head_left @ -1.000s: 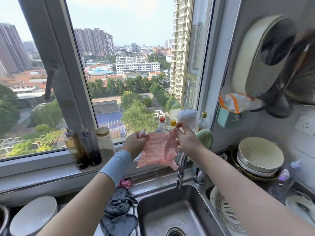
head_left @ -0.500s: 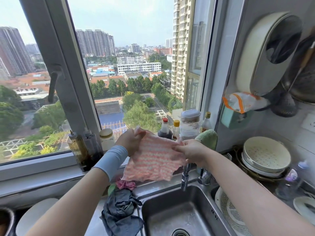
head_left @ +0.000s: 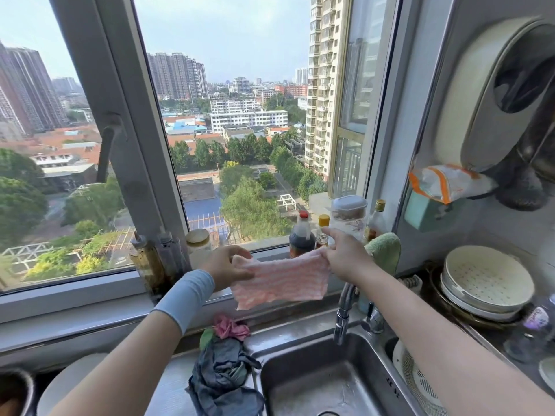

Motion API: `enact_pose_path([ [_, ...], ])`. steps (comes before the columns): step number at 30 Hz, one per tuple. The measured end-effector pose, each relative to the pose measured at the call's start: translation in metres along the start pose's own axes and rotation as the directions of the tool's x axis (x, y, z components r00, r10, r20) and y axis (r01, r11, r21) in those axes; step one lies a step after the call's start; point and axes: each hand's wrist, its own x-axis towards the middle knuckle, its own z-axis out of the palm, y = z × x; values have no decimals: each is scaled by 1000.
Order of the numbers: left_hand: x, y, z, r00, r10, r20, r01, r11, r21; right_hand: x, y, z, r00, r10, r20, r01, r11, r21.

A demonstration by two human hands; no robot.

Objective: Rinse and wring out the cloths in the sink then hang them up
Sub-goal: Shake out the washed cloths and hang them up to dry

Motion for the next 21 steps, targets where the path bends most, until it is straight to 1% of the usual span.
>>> enact_pose_path([
  [1,1,-2,-3,999,16,-29,-14,998,64,4,1,0,999,31,-12,-30,999,45],
  [2,2,-5,-7,999,28,-42,-24,996,91,7,2,0,994,105,-6,-103,982,161],
  [4,2,-10,-15,999,48,3,-48,995,88,9,0,-3,968,247,48,-245,877,413],
  [5,3,-12,-19,997,59,47,-63,993,96,9,-2,-5,964,265,32,-251,857,451],
  [7,6,-15,-23,992,59,111,-76,985,153,12,-2,-8,978,203,-50,-167,904,395],
  [8,10,-16,-24,991,62,117,-84,979,187,12,-3,-10,988,149,-44,-121,915,384],
  [10,18,-15,-23,993,74,91,-92,972,216,8,-8,-14,994,41,99,-77,916,393],
  [11,23,-12,-22,995,76,70,-89,975,203,6,-9,-17,983,-3,185,-62,935,349],
  [12,27,-9,-22,996,78,44,-85,980,180,4,-9,-21,971,-16,237,-45,968,248],
  [13,29,-5,-21,996,82,22,-85,986,143,3,-10,-25,970,-12,244,-21,991,131],
  [15,34,2,-20,995,103,16,-103,995,6,1,-8,-36,986,6,169,1,999,-42],
  [16,36,6,-20,993,114,30,-111,990,-86,-1,-7,-43,992,13,128,-3,997,-80],
  [17,37,10,-20,991,125,45,-114,976,-184,-3,-3,-51,995,19,96,-12,997,-75],
  [18,39,15,-18,989,135,56,-113,948,-297,-4,2,-59,996,36,83,-37,999,12],
  [19,39,21,-16,988,142,65,-102,900,-424,-6,7,-67,992,64,112,-83,981,173],
  [20,40,28,-12,987,142,70,-79,827,-557,-8,11,-75,980,89,177,-148,922,359],
  [21,41,35,-9,988,136,78,-48,738,-673,-9,15,-83,966,99,239,-212,831,514],
])
